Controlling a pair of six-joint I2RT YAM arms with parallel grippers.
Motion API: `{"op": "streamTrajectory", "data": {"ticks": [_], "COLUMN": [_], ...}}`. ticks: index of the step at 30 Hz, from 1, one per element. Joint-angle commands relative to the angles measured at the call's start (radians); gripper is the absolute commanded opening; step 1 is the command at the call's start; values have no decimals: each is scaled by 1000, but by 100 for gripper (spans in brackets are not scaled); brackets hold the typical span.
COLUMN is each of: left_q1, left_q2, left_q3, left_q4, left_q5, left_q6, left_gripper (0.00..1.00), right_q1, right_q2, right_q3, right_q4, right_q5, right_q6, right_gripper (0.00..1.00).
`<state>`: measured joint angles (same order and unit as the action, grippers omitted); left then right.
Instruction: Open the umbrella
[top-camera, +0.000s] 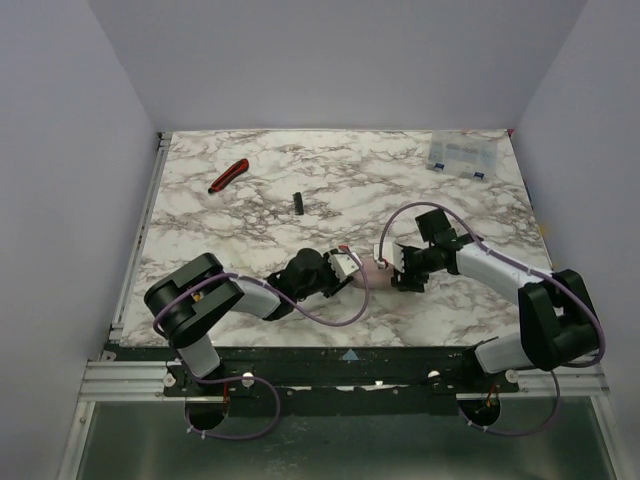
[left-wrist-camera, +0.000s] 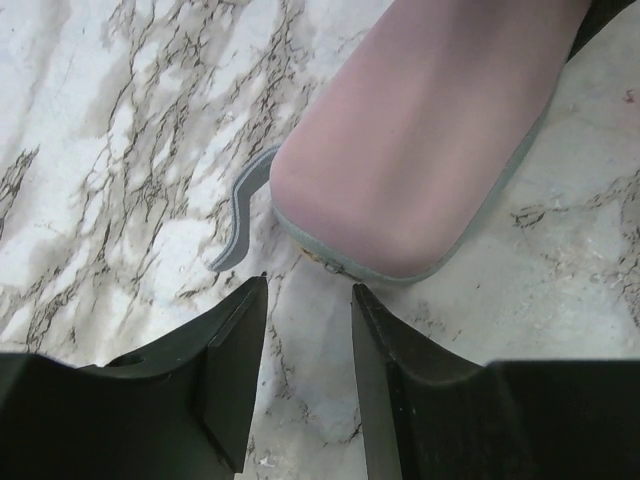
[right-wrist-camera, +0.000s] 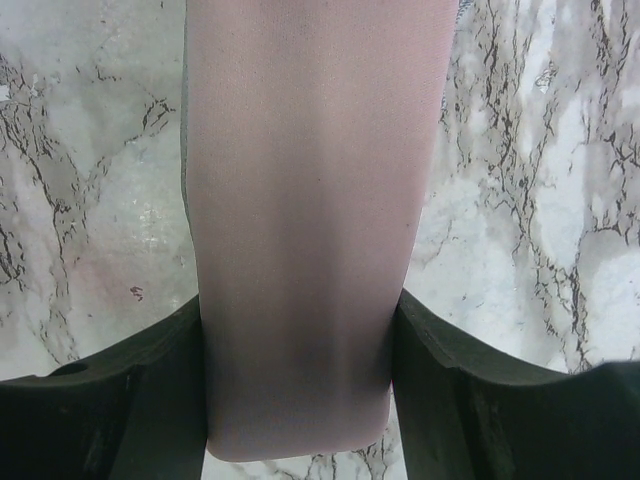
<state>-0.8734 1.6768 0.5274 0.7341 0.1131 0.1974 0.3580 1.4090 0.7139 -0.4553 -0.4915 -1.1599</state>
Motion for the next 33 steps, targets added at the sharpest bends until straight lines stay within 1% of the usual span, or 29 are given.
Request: {"op": "streamTrajectory", "data": {"ticks": [1, 4, 9, 15, 19, 24, 27, 33], "left_q1": [-29, -39, -60, -75, -75, -75, -75, -77], "left_q2": [32, 55, 74, 93, 122, 138, 138, 117], "left_q3": [-7, 2, 2, 4, 26, 33, 28, 2], "left_q4": [106, 134, 152, 191, 196, 225, 246, 261], "left_q5": [-20, -45, -84, -105, -158, -177, -156, -54], "left_q6": [5, 6, 11, 19, 26, 42, 48, 62], "left_gripper": [41, 41, 41, 42, 40, 36, 32, 14], "right_q1": [-4, -4, -4, -5, -4, -4, -4, -4], "right_q2": [78, 106, 140, 163, 159, 144, 151, 168], "right_q3": [30, 57, 104, 154, 147, 106, 103, 114], "right_q4": [-202, -241, -309, -371, -393, -380, -378, -378], "right_q5": [-12, -27, -45, -77, -81, -67, -67, -85], "right_q6": [70, 79, 96, 108, 79, 36, 37, 42], "right_gripper": [11, 10, 4, 3, 3, 2, 2, 2]}}
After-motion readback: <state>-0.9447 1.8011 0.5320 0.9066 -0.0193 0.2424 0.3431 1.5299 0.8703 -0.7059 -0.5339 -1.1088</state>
